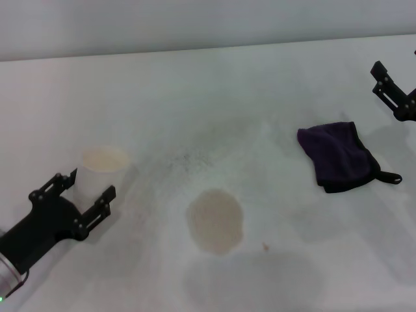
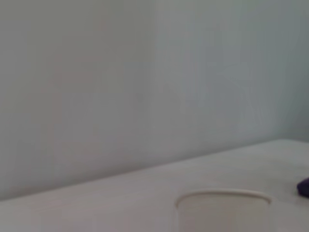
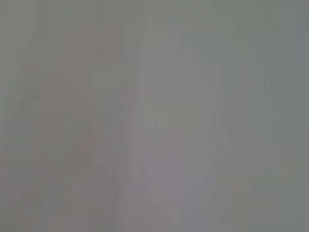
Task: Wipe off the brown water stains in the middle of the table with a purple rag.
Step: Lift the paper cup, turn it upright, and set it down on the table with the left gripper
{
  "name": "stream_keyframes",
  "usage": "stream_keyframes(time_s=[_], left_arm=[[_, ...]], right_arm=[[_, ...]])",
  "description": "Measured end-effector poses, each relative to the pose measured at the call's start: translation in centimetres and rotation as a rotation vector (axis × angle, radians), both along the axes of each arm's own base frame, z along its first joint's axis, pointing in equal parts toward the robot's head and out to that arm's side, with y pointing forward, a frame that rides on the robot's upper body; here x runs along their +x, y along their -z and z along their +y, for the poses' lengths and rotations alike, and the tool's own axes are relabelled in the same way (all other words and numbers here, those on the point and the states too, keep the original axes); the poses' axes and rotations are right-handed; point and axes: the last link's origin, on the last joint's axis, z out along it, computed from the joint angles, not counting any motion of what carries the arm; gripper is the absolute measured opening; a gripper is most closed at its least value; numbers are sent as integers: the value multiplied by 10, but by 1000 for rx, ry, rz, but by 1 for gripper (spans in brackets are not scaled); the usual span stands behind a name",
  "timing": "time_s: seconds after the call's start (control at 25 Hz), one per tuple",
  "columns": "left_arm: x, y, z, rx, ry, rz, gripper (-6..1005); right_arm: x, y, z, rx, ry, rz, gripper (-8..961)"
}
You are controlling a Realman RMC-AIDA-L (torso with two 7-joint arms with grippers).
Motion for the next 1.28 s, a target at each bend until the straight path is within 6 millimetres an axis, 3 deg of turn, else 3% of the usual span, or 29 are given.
stream_keyframes(time_s=[0.56, 1.12, 1.28], left_arm=[[-17, 14, -21, -17, -52, 92, 688], [-13, 11, -28, 27, 16, 110, 701], [-12, 11, -28, 35, 31, 120, 810]], right_arm=[[1, 1, -6, -4, -2, 8, 872], [4, 2, -8, -8, 11, 5, 872], [3, 2, -9, -9, 7, 7, 872]])
